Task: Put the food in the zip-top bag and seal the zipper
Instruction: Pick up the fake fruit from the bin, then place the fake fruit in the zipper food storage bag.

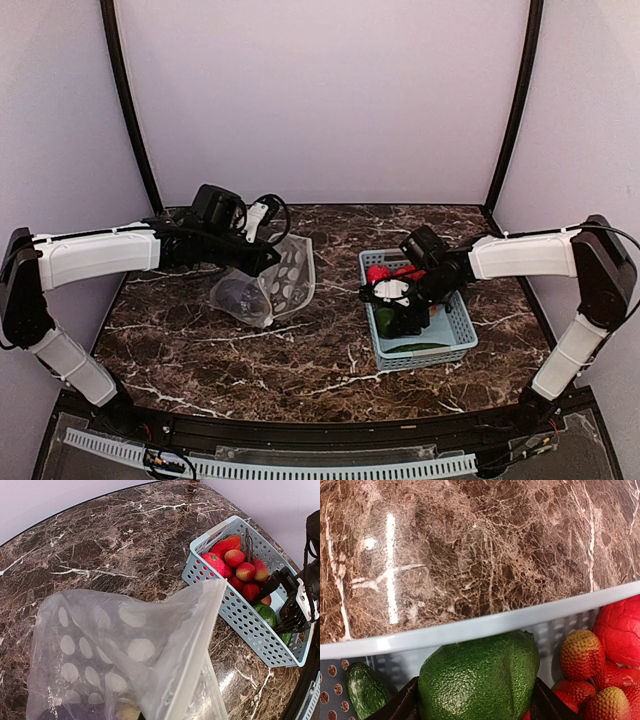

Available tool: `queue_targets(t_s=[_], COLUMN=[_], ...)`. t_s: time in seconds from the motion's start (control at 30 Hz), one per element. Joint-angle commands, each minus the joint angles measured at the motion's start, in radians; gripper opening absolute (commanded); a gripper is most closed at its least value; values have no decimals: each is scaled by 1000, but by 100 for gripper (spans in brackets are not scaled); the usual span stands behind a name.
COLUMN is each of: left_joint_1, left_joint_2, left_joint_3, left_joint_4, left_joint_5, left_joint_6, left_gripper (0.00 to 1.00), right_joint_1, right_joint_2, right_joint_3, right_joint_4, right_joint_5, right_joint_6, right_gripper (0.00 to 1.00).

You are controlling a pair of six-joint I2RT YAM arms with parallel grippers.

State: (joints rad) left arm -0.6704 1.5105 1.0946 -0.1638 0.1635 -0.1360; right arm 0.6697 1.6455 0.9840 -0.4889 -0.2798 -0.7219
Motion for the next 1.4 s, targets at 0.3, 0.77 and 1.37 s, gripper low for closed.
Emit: queue_targets(t_s=[0.3,0.77,1.37], left_joint_1=[7,-74,-187], left_joint_2=[-24,-33,14], left_joint_3=[-30,124,276], left_joint_4=[5,-141,-278], left_joint_5=[13,8,-77], left_joint_6=[-9,-125,-288], left_gripper=[1,1,1], right_joint_1=[2,28,233], right_joint_2=[-149,-265,-141], right_joint_3=[61,247,522], right_joint_4=[-127,-207,-230], right_joint_5=[-40,-174,-258], right_joint_6=[9,46,125], right_gripper=[53,53,52])
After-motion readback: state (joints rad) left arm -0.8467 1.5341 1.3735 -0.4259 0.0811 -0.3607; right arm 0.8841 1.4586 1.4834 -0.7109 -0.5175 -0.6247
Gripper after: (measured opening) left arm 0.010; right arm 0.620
